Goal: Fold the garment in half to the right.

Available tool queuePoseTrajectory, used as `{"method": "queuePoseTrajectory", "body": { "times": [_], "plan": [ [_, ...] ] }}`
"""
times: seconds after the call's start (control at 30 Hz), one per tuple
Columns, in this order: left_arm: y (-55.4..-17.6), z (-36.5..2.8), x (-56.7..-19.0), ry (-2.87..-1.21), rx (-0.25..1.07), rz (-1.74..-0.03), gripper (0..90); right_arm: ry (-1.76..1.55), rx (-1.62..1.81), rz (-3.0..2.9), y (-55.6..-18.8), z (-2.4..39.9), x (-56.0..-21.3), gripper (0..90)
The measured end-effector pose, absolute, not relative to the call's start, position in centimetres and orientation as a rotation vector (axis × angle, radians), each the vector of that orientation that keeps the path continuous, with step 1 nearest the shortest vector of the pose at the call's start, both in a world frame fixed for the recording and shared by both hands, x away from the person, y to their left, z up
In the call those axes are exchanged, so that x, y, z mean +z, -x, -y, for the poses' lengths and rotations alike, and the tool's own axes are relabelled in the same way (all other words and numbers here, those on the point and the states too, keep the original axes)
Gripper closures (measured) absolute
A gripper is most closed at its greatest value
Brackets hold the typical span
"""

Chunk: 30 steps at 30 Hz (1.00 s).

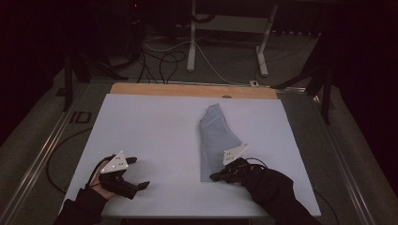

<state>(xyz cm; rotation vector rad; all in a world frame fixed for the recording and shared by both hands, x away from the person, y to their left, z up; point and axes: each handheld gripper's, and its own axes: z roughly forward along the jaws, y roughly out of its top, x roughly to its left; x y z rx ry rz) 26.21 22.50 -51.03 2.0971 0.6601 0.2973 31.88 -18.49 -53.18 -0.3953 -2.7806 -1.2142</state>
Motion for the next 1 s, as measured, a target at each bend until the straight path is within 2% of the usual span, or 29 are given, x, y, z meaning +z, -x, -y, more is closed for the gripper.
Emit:
{"method": "queuePoseTrajectory", "body": {
  "times": [0.17,0.47,0.57,0.67,0.7,0.97,1.0],
  "plan": [
    [-26.2,-22.5,-51.0,-2.096,0.302,-0.661,0.5,0.427,-1.279,2.781,-32.3,18.4,-51.9,88.4],
    [-26.2,-22.6,-51.0,-2.091,0.301,-0.667,0.5,0.474,-1.362,2.815,-33.2,18.7,-50.0,73.3],
    [-26.2,-22.6,-51.0,-2.097,0.300,-0.662,0.5,0.539,-1.403,2.803,-33.7,18.9,-49.4,60.4],
    [-26.1,-22.6,-50.9,-2.092,0.302,-0.663,0.5,0.563,-1.430,2.802,-33.9,19.0,-49.2,54.0],
    [-26.1,-22.6,-50.9,-2.092,0.302,-0.661,0.5,0.588,-1.446,2.788,-34.0,19.1,-49.1,44.0],
    [-26.2,-22.6,-50.9,-2.093,0.299,-0.663,0.5,0.641,-1.450,2.782,-34.8,19.3,-48.2,8.2],
    [-26.1,-22.6,-50.9,-2.094,0.300,-0.661,0.5,0.630,-1.450,2.772,-34.9,19.4,-48.2,8.2]
  ]
}}
